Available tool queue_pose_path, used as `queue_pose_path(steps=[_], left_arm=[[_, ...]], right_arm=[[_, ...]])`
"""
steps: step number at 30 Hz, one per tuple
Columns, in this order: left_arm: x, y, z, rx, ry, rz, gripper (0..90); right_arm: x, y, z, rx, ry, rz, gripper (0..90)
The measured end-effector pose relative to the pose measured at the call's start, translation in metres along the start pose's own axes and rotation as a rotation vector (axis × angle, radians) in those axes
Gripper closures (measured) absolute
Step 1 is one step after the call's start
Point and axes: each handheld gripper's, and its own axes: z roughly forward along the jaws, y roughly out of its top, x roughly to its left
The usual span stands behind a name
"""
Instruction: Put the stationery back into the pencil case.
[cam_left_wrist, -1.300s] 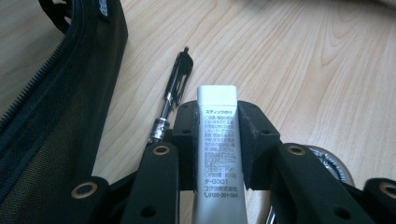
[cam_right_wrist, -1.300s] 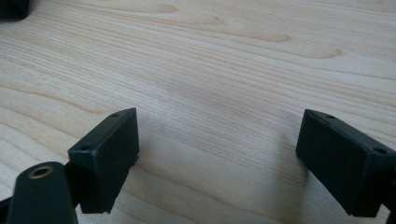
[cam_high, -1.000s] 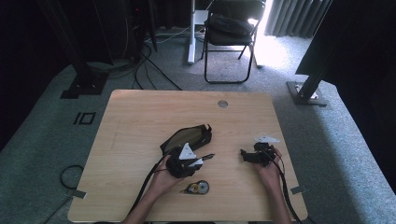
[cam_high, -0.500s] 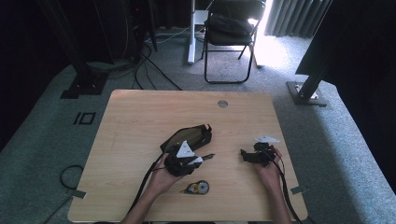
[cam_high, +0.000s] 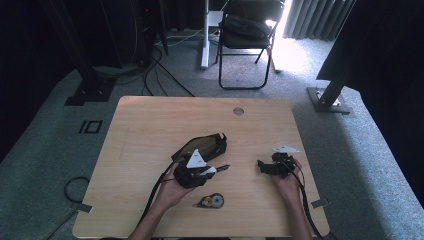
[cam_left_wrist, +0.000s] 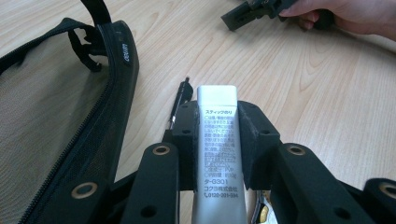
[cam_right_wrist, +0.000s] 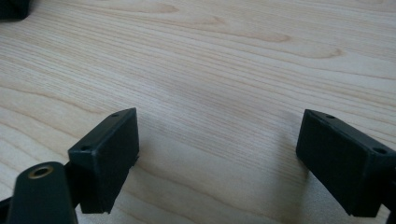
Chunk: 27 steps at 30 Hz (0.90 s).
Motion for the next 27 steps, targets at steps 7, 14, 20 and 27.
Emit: queue_pose_path(steps=[7, 14, 20, 27], left_arm=[[-0.001, 0.004, -0.007, -0.003, -0.018, 0.01, 71.2], [0.0, 0.005, -0.009, -0.007, -0.017, 0.01, 71.2], [0.001, 0.006, -0.014, -0.018, -0.011, 0.009, 71.2], [0.002, 0.007, -0.018, -0.03, -0.008, 0.009, 71.2]], right_arm=[[0.0, 0.0, 0.0, 0.0, 0.0, 0.0, 13.1], [0.0, 0.0, 0.0, 0.0, 0.0, 0.0, 13.1], [0.0, 0.0, 0.0, 0.0, 0.0, 0.0, 13.1], [0.0, 0.0, 0.0, 0.0, 0.0, 0.0, 13.1]])
